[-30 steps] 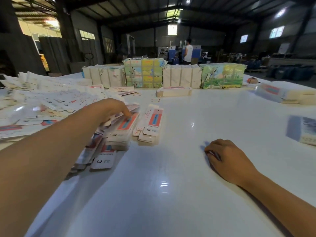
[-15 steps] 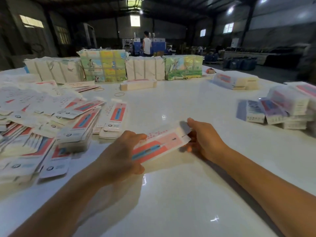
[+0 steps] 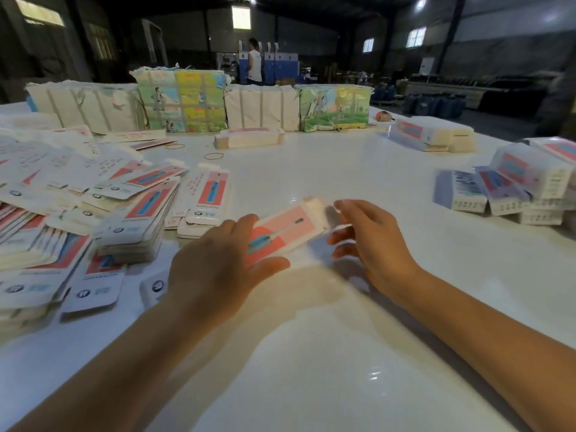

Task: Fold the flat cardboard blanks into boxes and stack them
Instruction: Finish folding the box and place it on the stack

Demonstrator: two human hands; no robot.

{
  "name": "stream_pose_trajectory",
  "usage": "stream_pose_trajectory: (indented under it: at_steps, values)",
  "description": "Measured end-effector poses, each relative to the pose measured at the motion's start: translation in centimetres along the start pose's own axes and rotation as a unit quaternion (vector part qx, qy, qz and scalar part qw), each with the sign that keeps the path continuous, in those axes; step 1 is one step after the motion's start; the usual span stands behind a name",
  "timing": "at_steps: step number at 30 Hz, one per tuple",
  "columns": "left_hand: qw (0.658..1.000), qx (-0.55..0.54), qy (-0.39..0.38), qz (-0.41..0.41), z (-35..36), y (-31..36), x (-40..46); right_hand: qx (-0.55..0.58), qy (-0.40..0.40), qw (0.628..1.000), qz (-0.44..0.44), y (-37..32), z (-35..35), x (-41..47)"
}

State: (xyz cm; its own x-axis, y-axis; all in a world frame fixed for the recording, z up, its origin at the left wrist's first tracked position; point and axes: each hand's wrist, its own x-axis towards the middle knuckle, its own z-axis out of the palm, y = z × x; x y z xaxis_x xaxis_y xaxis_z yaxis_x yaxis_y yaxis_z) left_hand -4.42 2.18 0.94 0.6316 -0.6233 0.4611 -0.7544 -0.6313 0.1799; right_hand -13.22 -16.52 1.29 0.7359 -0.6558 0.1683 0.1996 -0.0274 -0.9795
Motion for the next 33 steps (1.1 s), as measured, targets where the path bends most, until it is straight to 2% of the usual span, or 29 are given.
stream_pose_trajectory:
  at_steps: [2,6,9,15,19,23,27,29,31,33]
  values:
    - [1.0,-0.019,0.013,-0.014,-0.4,-0.2,-0.2,-0.075,0.036,0.993,-0.08,-0.2,-0.4,-0.5]
    - [1.0,-0.002,0.004,-0.004,-0.5,0.3,-0.3,-0.175,-0.036,0.971,-0.159,-0.1,0.6,-1.9]
    - [1.0,0.005,-0.002,-0.002,-0.2,0.6,-0.3,-0.171,-0.053,0.972,-0.15,0.1,1.1,-2.0]
    - [0.999,0.019,-0.012,0.023,0.0,0.7,-0.4,-0.145,-0.064,0.985,-0.065,0.5,0.7,-1.3]
    - [0.999,0.021,-0.016,0.027,0.0,0.8,-0.5,-0.168,-0.069,0.981,-0.064,0.5,0.8,-1.3]
    - [0.998,0.042,-0.015,0.046,0.0,1.1,-0.5,-0.243,-0.091,0.962,-0.09,0.4,0.8,-1.4]
    - [0.996,0.066,-0.02,0.062,0.0,1.2,-0.6,-0.274,-0.115,0.952,-0.078,0.4,0.6,-1.2]
    - [0.997,0.053,-0.016,0.056,0.0,1.3,-0.7,-0.33,-0.127,0.929,-0.108,0.2,0.4,-1.1]
    - [0.998,0.04,-0.002,0.043,0.0,1.3,-0.6,-0.401,-0.08,0.897,-0.167,0.0,0.0,-0.8]
    - [0.999,0.03,0.016,0.028,-0.1,1.3,-0.5,-0.42,-0.007,0.888,-0.189,-0.1,-0.2,-0.6]
